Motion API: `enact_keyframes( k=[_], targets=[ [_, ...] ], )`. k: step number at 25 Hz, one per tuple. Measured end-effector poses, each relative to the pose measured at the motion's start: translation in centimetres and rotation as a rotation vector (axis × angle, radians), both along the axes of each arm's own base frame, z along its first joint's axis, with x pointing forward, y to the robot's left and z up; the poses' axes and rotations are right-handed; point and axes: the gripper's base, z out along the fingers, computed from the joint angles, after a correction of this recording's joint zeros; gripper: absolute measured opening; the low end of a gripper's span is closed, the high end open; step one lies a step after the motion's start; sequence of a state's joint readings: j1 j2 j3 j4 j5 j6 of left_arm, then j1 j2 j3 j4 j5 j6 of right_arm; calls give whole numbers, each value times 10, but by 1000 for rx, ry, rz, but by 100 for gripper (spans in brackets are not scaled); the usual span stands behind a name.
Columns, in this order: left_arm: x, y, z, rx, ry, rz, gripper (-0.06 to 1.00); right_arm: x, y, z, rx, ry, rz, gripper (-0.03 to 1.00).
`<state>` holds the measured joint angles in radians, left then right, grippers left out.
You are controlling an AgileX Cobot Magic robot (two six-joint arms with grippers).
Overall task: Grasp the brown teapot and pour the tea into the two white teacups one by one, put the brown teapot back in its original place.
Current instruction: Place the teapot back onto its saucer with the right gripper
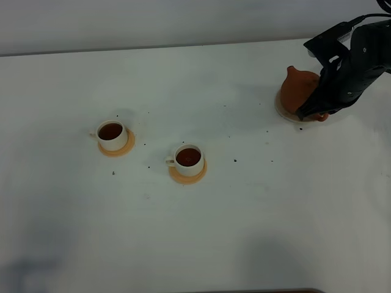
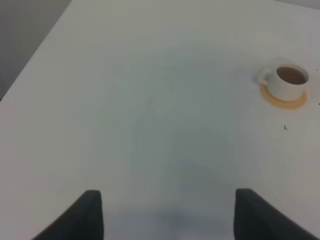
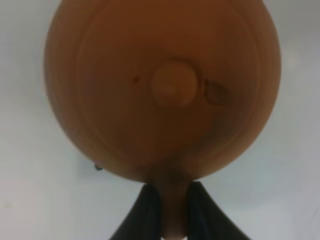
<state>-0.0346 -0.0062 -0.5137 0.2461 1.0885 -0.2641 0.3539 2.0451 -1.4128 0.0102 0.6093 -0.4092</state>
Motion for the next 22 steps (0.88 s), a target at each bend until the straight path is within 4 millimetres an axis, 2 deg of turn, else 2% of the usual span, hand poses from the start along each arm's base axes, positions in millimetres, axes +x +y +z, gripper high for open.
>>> enact_keyframes(
  k=[4, 11, 18, 22],
  targets=[
    [0, 0, 0, 0, 0, 0, 55, -2, 0, 6, 3, 3, -2, 12],
    [0, 0, 0, 0, 0, 0, 55, 1, 1, 7, 22, -31, -4, 28],
    [0, 0, 0, 0, 0, 0, 55, -4, 1, 6, 35, 23, -22, 31],
    [0, 0, 0, 0, 0, 0, 55, -15, -2, 17, 15, 102, -32, 32]
  ],
)
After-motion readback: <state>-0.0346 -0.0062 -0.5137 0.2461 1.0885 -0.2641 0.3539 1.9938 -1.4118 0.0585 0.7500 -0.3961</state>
